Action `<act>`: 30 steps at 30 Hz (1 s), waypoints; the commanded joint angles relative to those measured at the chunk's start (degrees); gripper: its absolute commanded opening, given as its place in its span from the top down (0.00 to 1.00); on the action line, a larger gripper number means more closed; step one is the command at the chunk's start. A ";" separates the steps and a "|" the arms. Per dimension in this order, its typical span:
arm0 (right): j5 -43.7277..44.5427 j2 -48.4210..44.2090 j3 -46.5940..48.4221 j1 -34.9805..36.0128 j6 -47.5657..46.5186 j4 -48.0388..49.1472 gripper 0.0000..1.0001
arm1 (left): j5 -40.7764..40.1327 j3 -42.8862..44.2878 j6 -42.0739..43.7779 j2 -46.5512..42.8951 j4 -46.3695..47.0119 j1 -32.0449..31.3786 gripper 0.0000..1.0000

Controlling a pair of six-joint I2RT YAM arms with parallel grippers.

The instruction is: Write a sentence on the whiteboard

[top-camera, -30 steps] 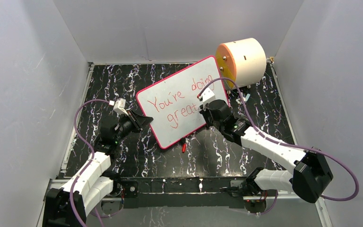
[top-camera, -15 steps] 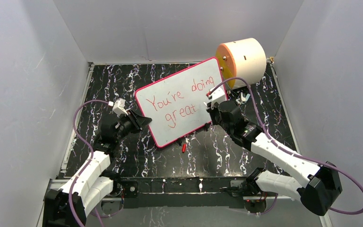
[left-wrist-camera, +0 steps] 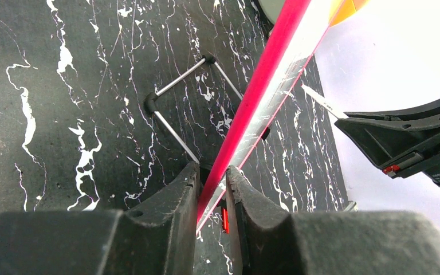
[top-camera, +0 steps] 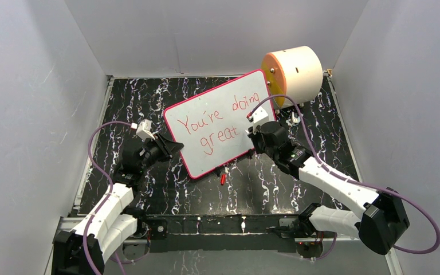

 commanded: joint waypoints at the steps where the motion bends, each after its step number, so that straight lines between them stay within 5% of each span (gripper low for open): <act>1: -0.79 0.55 0.70 -0.29 1.04 2.86 1.00 | -1.49 1.18 0.32 0.49 0.23 0.27 0.81; 21: -0.80 3.62 0.65 -0.64 1.15 3.94 1.00 | -2.00 0.81 0.63 0.52 -0.04 0.27 0.84; 30: -0.73 -3.56 1.08 -0.65 1.55 -0.12 1.00 | -3.85 1.85 0.64 -1.48 -3.09 0.27 0.73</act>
